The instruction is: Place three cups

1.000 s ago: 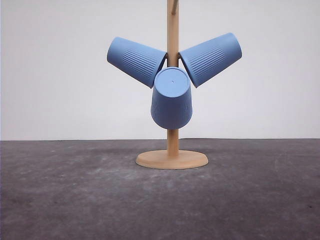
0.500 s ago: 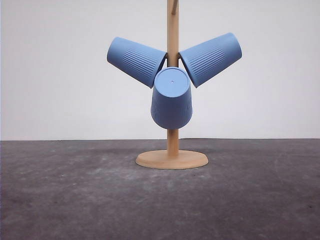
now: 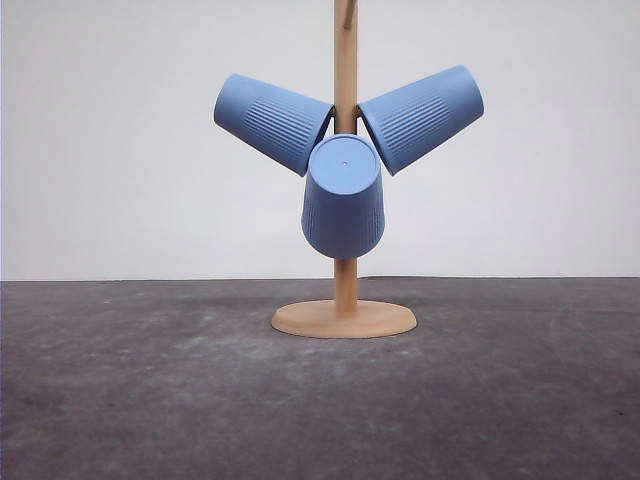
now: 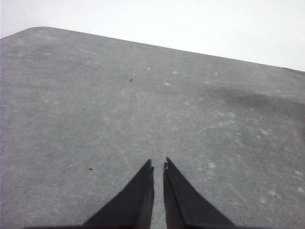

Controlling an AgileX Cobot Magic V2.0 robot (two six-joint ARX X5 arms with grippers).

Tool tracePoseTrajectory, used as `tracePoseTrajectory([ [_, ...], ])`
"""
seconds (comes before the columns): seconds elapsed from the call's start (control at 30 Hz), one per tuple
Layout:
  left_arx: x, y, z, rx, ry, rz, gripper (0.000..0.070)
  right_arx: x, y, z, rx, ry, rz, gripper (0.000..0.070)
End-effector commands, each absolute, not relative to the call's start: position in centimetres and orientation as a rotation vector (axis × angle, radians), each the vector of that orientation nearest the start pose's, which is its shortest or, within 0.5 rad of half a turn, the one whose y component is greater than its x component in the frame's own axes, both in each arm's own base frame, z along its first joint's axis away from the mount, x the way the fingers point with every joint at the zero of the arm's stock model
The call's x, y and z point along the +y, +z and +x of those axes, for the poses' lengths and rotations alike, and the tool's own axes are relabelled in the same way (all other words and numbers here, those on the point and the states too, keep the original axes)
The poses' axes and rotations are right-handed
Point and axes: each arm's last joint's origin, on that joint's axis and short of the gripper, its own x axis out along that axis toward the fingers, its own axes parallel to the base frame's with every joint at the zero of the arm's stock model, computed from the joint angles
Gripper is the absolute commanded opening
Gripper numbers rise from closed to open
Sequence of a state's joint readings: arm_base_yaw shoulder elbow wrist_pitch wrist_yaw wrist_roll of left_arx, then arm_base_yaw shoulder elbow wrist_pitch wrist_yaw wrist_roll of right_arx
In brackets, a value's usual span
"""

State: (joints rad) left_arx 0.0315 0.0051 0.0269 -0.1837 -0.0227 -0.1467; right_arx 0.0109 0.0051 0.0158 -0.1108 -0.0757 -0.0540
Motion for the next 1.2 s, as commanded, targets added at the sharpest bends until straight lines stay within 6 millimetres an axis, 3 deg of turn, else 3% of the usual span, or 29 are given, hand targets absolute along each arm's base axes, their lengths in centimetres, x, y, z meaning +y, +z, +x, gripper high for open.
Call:
tracePoseTrajectory([
  [0.0,0.37,14.96,9.56,0.175,0.069,-0.144,0.0015,0.31,15.78,9.67,0.087,0.087,-0.050,0.0012],
  [1.17,0.37,14.96,9.56,0.175,0.069,-0.144,0.0015,0.31,15.78,9.67,0.087,0.087,-0.051,0.0011],
])
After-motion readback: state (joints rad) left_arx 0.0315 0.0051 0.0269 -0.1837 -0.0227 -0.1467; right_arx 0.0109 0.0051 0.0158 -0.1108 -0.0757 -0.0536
